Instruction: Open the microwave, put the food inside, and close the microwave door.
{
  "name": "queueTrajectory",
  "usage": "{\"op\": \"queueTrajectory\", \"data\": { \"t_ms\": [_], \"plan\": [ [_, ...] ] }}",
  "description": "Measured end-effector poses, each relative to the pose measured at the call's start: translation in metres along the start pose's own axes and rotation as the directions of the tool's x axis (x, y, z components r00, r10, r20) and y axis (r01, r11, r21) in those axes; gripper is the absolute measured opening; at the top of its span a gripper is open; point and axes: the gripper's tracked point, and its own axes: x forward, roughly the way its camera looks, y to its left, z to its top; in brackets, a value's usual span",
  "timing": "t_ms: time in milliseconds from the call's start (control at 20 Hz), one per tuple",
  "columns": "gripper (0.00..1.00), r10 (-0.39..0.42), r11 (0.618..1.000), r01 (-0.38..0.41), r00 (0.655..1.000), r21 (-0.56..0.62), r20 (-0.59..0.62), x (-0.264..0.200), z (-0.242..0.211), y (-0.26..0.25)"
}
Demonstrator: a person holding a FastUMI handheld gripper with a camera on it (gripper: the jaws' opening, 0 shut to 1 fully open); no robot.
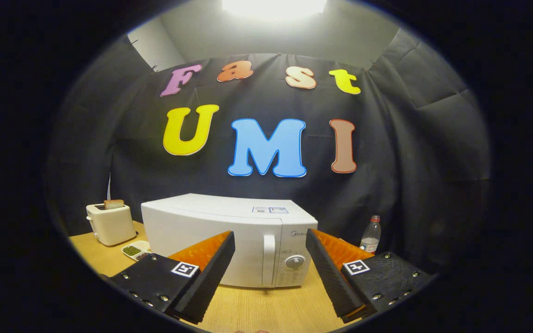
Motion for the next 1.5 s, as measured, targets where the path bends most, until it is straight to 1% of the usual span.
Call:
{"op": "queueTrajectory", "data": {
  "t_ms": [200,450,650,750,800,950,1000,1100,1150,1200,1250,1300,1350,1400,1500],
  "plan": [
    [0.98,0.005,1.000,-0.004,0.998,0.015,-0.060,0.034,-0.038,-0.005],
    [0.98,0.032,0.999,-0.028,0.994,0.047,-0.106,0.073,-0.073,-0.003],
    [0.97,0.028,0.998,-0.020,0.989,0.058,-0.144,0.092,-0.096,-0.006],
    [0.94,0.038,0.998,-0.030,0.988,0.054,-0.151,0.096,-0.100,-0.005],
    [0.85,0.041,0.998,-0.035,0.988,0.043,-0.149,0.098,-0.101,-0.004],
    [0.73,0.058,0.998,-0.055,0.988,0.029,-0.141,0.101,-0.100,-0.002],
    [0.58,0.076,0.997,-0.071,0.987,0.038,-0.140,0.100,-0.099,0.002],
    [0.38,0.082,0.997,-0.079,0.986,0.024,-0.147,0.102,-0.100,0.007],
    [0.38,0.065,0.998,-0.066,0.986,0.001,-0.154,0.101,-0.101,0.005],
    [0.31,0.062,0.998,-0.063,0.986,-0.001,-0.158,0.103,-0.101,0.004],
    [0.31,0.064,0.998,-0.063,0.985,0.010,-0.162,0.103,-0.100,0.004],
    [0.28,0.067,0.998,-0.065,0.984,0.018,-0.164,0.103,-0.101,0.004],
    [0.27,0.073,0.997,-0.070,0.984,0.023,-0.166,0.102,-0.102,0.005],
    [0.22,0.072,0.997,-0.068,0.983,0.031,-0.170,0.103,-0.100,0.005],
    [0.22,0.061,0.998,-0.060,0.980,0.014,-0.188,0.103,-0.101,0.006]
  ]
}}
